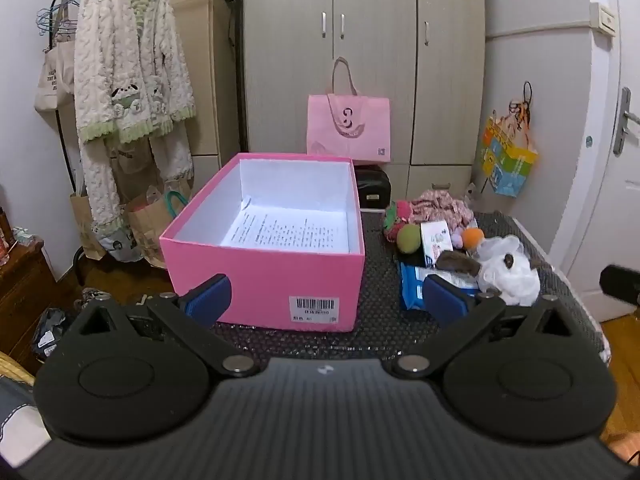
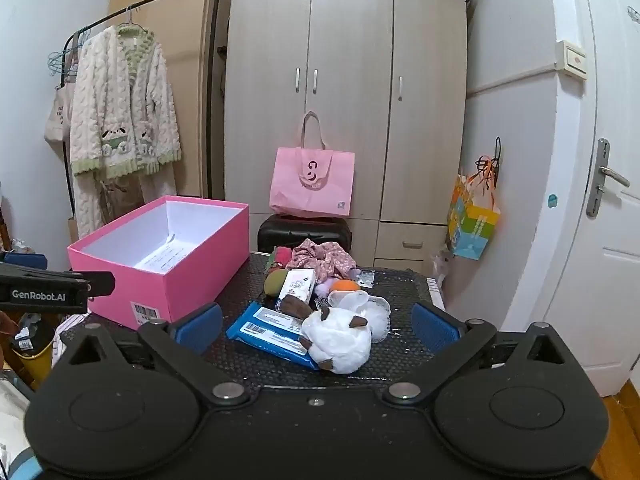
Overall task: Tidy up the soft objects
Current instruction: 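Move the right gripper toward the white plush sheep on the table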
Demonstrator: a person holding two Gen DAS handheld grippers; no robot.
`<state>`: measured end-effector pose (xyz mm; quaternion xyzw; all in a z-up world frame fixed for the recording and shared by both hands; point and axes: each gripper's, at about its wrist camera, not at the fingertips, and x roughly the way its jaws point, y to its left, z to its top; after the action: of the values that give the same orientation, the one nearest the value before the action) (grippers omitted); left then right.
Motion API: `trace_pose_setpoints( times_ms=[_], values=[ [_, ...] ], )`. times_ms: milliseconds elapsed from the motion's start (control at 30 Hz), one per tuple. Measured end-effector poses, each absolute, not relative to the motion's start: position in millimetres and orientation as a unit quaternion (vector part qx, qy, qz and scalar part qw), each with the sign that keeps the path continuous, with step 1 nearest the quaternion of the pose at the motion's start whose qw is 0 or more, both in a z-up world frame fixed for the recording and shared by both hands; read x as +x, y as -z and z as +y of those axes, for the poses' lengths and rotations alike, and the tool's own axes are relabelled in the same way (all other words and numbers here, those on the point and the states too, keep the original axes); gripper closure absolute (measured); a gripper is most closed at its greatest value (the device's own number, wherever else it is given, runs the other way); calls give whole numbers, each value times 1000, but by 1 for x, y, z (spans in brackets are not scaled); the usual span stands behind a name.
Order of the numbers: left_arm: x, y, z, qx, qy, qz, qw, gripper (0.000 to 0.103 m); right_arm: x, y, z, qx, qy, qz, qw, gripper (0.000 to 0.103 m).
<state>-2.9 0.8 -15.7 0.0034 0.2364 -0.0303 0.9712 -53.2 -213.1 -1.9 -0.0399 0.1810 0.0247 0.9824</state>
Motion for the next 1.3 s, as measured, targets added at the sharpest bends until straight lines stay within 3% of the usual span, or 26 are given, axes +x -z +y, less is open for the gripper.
trace_pose_setpoints(
  times_ms=[833, 1300],
  values=[
    [-8, 38, -6, 18, 44, 248, 968, 0, -60, 15, -211, -64, -33, 184, 980, 0],
    [-17, 51, -14, 13, 26, 217, 976, 0, -61, 36, -228, 1, -40, 175, 984, 0]
  ],
)
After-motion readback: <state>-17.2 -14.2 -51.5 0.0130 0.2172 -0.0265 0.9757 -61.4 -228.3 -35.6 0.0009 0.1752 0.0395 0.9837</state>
